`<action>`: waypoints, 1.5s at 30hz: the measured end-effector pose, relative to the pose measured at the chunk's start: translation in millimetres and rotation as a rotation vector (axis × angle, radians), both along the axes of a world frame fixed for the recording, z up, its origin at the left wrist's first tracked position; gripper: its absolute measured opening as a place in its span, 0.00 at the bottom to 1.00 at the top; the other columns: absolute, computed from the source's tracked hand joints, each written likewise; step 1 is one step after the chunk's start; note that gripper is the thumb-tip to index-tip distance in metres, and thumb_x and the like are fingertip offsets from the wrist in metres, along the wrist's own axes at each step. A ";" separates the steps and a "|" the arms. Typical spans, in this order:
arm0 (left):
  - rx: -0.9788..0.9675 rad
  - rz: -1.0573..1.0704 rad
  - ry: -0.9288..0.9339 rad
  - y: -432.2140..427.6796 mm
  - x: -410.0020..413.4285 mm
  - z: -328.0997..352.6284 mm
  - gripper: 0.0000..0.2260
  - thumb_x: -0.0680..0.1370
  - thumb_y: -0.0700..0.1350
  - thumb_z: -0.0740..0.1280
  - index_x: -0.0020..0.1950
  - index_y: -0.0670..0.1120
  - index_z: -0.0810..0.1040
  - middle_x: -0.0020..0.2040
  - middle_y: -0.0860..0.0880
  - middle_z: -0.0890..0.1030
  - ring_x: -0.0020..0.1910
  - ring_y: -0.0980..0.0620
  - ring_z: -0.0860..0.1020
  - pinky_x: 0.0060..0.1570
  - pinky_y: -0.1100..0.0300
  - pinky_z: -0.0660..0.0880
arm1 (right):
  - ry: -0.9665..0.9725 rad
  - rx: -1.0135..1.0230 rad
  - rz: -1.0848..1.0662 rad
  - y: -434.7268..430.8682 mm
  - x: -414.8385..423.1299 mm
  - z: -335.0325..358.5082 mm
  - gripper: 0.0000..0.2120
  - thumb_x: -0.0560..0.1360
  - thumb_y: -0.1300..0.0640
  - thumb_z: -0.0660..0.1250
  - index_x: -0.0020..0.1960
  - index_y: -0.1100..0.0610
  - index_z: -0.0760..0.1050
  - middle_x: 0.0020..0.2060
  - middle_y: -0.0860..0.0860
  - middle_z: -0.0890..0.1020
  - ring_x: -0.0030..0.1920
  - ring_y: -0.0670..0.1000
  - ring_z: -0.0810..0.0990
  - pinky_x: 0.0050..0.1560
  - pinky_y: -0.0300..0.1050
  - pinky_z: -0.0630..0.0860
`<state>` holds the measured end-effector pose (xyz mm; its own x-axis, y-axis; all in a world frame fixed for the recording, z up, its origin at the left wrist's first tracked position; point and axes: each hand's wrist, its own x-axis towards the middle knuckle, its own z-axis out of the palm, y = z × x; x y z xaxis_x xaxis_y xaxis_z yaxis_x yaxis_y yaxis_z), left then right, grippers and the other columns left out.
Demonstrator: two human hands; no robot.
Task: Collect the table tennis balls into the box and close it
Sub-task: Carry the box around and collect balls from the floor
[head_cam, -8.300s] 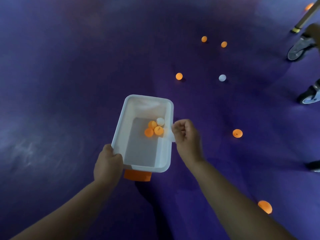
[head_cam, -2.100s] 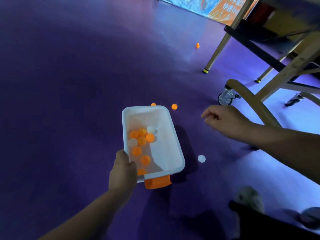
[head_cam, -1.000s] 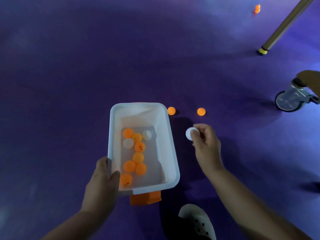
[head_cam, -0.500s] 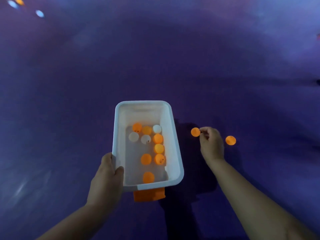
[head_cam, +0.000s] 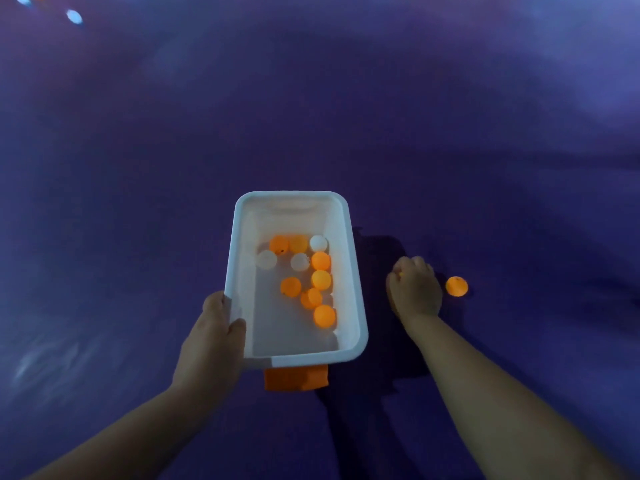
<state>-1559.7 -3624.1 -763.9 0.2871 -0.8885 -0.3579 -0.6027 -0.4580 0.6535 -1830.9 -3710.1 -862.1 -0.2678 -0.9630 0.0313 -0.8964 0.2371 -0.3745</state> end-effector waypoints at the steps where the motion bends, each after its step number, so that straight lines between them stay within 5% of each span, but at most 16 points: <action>1: -0.007 -0.004 0.003 -1.9 -1.9 -0.2 0.06 0.79 0.41 0.58 0.53 0.50 0.63 0.42 0.54 0.72 0.39 0.52 0.73 0.30 0.57 0.67 | -0.003 -0.052 -0.087 5.0 -10.6 3.8 0.05 0.74 0.60 0.60 0.40 0.58 0.73 0.36 0.53 0.76 0.37 0.53 0.72 0.32 0.43 0.63; 3: -0.023 -0.012 0.017 -5.3 -5.8 -1.1 0.06 0.79 0.40 0.59 0.53 0.49 0.63 0.41 0.54 0.71 0.38 0.52 0.73 0.31 0.56 0.68 | 0.005 -0.065 -0.269 15.2 -34.7 9.9 0.07 0.77 0.55 0.59 0.44 0.57 0.72 0.32 0.52 0.75 0.33 0.54 0.71 0.32 0.42 0.62; 8: -0.045 -0.017 0.077 -11.1 -11.1 -4.1 0.07 0.79 0.40 0.59 0.54 0.49 0.63 0.41 0.56 0.70 0.38 0.55 0.71 0.29 0.59 0.65 | 0.070 0.212 -0.391 30.6 -74.7 3.2 0.23 0.77 0.44 0.60 0.66 0.55 0.65 0.49 0.57 0.82 0.47 0.60 0.80 0.38 0.46 0.66; 11: -0.047 -0.007 0.094 -14.7 -4.5 -9.3 0.08 0.79 0.40 0.59 0.55 0.50 0.63 0.42 0.55 0.71 0.39 0.54 0.72 0.30 0.57 0.67 | 0.055 0.292 -0.338 28.4 -73.5 5.6 0.19 0.76 0.45 0.62 0.61 0.55 0.67 0.49 0.57 0.81 0.48 0.60 0.79 0.39 0.46 0.67; 15: -0.024 -0.015 0.079 -25.8 14.4 -2.9 0.06 0.79 0.41 0.58 0.54 0.49 0.63 0.42 0.51 0.72 0.38 0.52 0.72 0.29 0.57 0.66 | -0.099 -0.002 -0.277 7.3 -21.7 51.6 0.18 0.74 0.41 0.63 0.53 0.54 0.73 0.43 0.55 0.82 0.45 0.60 0.80 0.38 0.46 0.67; 18: 0.006 -0.008 0.048 -33.7 32.2 23.4 0.05 0.79 0.41 0.57 0.52 0.49 0.62 0.39 0.53 0.70 0.37 0.49 0.71 0.30 0.56 0.64 | -0.296 -0.253 -0.064 -3.5 36.9 111.4 0.22 0.71 0.37 0.61 0.55 0.52 0.73 0.42 0.44 0.79 0.42 0.48 0.78 0.37 0.40 0.70; 21: 0.038 0.008 0.052 -36.1 54.1 61.6 0.07 0.79 0.41 0.57 0.51 0.51 0.61 0.38 0.54 0.69 0.36 0.49 0.70 0.31 0.56 0.64 | -0.358 -0.252 0.209 -4.8 93.1 169.3 0.21 0.71 0.38 0.62 0.58 0.48 0.71 0.47 0.40 0.77 0.45 0.43 0.77 0.41 0.37 0.74; 25: 0.072 0.017 0.037 -29.0 89.9 132.5 0.08 0.79 0.42 0.56 0.51 0.53 0.59 0.38 0.55 0.68 0.35 0.51 0.69 0.30 0.58 0.61 | -0.224 -0.061 0.435 4.8 152.1 239.0 0.27 0.68 0.37 0.63 0.63 0.49 0.67 0.46 0.43 0.74 0.45 0.44 0.74 0.39 0.40 0.74; 30: 0.136 0.072 0.054 -14.3 122.1 240.3 0.06 0.79 0.41 0.54 0.51 0.52 0.61 0.39 0.55 0.70 0.35 0.56 0.70 0.27 0.61 0.62 | -0.500 0.074 0.334 16.4 207.8 345.4 0.20 0.71 0.62 0.66 0.55 0.46 0.60 0.51 0.46 0.69 0.52 0.49 0.73 0.47 0.46 0.77; 35: 0.131 0.120 0.058 -7.9 133.3 370.2 0.05 0.77 0.40 0.53 0.49 0.50 0.64 0.39 0.52 0.74 0.36 0.53 0.74 0.29 0.58 0.65 | -0.535 0.212 0.461 9.4 237.4 475.7 0.23 0.75 0.47 0.66 0.66 0.45 0.63 0.58 0.41 0.71 0.56 0.42 0.71 0.53 0.38 0.69; 40: 0.101 0.166 0.025 -15.4 133.8 509.2 0.06 0.78 0.39 0.53 0.50 0.50 0.64 0.38 0.52 0.73 0.33 0.55 0.73 0.28 0.60 0.63 | -0.450 0.120 0.313 -7.9 222.4 614.5 0.18 0.74 0.58 0.64 0.64 0.49 0.69 0.55 0.41 0.73 0.57 0.45 0.73 0.54 0.46 0.74; 45: 0.099 0.266 0.033 -19.0 133.2 620.6 0.06 0.78 0.40 0.54 0.52 0.49 0.65 0.42 0.52 0.74 0.38 0.49 0.74 0.34 0.56 0.66 | -0.363 0.315 0.376 -18.8 208.9 721.7 0.20 0.75 0.54 0.63 0.66 0.50 0.66 0.55 0.42 0.74 0.53 0.44 0.74 0.45 0.40 0.71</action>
<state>-1426.5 -3643.1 -143.2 0.4927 -0.7437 -0.4519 -0.4321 -0.6598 0.6148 -1622.0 -3728.9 -140.4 0.1517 -0.9419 -0.2998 -0.7683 0.0784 -0.6353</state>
